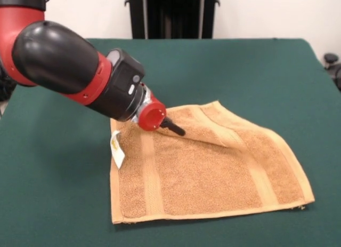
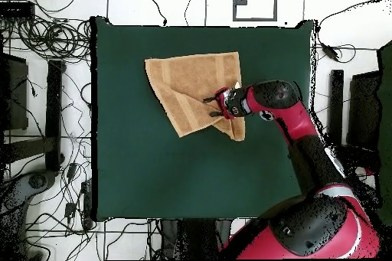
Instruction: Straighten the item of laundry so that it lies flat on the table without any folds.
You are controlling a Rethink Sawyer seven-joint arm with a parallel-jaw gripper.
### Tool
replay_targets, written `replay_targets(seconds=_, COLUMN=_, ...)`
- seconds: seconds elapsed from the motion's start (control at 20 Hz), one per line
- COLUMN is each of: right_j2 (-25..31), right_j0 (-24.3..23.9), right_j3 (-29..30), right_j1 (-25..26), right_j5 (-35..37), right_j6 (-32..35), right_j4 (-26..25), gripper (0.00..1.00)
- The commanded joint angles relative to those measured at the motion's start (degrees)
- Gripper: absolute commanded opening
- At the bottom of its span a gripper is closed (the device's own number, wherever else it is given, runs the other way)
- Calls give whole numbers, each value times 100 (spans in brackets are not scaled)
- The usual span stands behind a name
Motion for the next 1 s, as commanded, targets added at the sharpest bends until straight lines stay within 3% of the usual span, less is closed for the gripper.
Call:
replay_targets(seconds=0.05, right_j2=420, right_j0=-67, right_j3=883, right_j1=589, right_j5=564, right_j6=-614, right_j4=-55, gripper=100)
replay_targets(seconds=0.5, right_j2=429, right_j0=-109, right_j3=1225, right_j1=514, right_j5=64, right_j6=-284, right_j4=-35, gripper=100)
replay_targets(seconds=1.0, right_j2=223, right_j0=115, right_j3=1127, right_j1=422, right_j5=-752, right_j6=-62, right_j4=-268, gripper=100)
